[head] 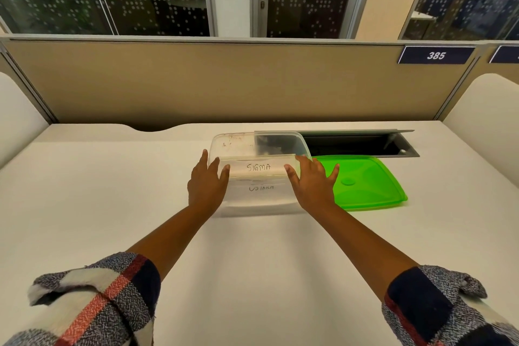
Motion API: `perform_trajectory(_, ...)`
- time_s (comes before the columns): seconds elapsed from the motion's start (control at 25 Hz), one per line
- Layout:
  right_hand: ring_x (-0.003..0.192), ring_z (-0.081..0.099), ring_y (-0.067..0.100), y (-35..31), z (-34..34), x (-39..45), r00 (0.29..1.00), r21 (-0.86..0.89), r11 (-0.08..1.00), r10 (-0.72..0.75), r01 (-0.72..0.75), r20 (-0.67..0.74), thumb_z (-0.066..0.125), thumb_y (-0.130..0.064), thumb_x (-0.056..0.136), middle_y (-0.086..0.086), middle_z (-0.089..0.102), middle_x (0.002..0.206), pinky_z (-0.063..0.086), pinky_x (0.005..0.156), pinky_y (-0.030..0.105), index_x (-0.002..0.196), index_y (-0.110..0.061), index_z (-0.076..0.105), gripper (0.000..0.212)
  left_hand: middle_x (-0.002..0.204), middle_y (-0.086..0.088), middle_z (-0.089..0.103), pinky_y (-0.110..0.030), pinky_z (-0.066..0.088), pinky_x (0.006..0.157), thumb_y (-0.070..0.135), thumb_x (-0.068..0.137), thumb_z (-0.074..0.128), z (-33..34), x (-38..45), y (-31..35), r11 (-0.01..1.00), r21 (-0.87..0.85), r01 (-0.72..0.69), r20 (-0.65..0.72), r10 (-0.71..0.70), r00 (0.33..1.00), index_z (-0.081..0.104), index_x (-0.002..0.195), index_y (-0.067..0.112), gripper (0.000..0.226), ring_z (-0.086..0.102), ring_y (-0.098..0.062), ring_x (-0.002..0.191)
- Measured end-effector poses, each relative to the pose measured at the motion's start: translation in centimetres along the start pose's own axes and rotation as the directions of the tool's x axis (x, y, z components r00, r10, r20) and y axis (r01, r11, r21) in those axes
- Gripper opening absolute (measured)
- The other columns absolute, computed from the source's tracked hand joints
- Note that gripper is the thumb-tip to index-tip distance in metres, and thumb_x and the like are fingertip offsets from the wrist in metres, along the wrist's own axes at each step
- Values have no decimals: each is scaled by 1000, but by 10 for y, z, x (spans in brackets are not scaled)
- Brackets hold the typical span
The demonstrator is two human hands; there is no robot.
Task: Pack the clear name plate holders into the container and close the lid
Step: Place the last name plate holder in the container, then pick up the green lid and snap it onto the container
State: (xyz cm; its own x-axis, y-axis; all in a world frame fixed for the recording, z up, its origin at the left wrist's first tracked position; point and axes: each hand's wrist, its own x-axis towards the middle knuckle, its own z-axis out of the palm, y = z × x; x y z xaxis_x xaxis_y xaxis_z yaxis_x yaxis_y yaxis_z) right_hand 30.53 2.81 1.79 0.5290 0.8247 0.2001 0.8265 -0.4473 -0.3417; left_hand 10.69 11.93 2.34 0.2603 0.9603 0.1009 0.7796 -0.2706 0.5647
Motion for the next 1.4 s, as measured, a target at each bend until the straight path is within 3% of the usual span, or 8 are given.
perform_trajectory(0.16,143,19,23,11,-6,-10,999,46,999,-26,28,-46,30,-50,94,2,31,152,-2,113,58,138,-24,33,51,156,-7,17,-47,21,114,34,95,37,-3,-14,-6,988,-122,-97,-129,81,988,28,142,14,52,21,-28,142)
perform_trajectory(0.36,144,15,22,33,-17,-40,991,44,997,-55,60,-118,37,-44,94,2,24,155,2,115,56,143,-21,27,55,157,-4,14,-40,14,116,30,95,39,0,-52,-22,971,-224,-83,-220,33,975,9,146,17,60,16,-22,144)
perform_trajectory(0.48,145,12,21,45,-17,-70,991,-12,996,-85,84,-104,15,-55,88,2,20,156,1,116,52,145,-20,23,67,156,-4,15,-39,16,115,26,95,40,8,-81,-31,973,-220,-72,-189,30,982,9,146,16,61,17,-21,143)
perform_trajectory(0.6,146,7,19,55,-8,-94,997,-66,995,-81,80,-17,3,-56,84,0,13,157,-3,116,48,146,-22,19,73,155,-5,20,-36,20,115,27,95,41,20,-106,-41,987,-145,-64,-97,50,994,14,145,15,59,22,-20,142)
perform_trajectory(0.8,146,3,13,70,18,-126,984,-115,993,-13,34,179,31,-42,97,-4,9,158,-3,118,45,145,-25,19,53,157,-1,12,-35,10,118,38,96,32,40,-140,-57,993,97,-66,93,57,994,13,146,17,58,11,-18,145)
perform_trajectory(1.12,146,-2,16,73,22,-137,967,-173,981,-43,89,251,22,-45,97,0,-1,159,-2,118,45,148,-22,5,58,158,3,4,-37,3,118,47,95,25,41,-154,-64,947,288,-141,146,102,984,7,146,23,59,0,-18,146)
perform_trajectory(1.28,146,2,14,76,25,-139,973,-122,988,-65,94,222,27,-42,97,-2,5,159,-1,118,42,147,-22,11,56,158,4,4,-36,2,118,47,95,25,42,-157,-65,946,290,-144,139,107,984,6,146,24,59,-1,-18,146)
perform_trajectory(1.4,138,33,20,76,20,-135,994,-20,997,-70,72,88,45,-29,93,7,36,149,20,116,40,141,-14,33,52,158,4,3,-36,1,118,47,94,24,42,-155,-66,946,288,-150,132,116,984,5,146,24,59,-1,-17,146)
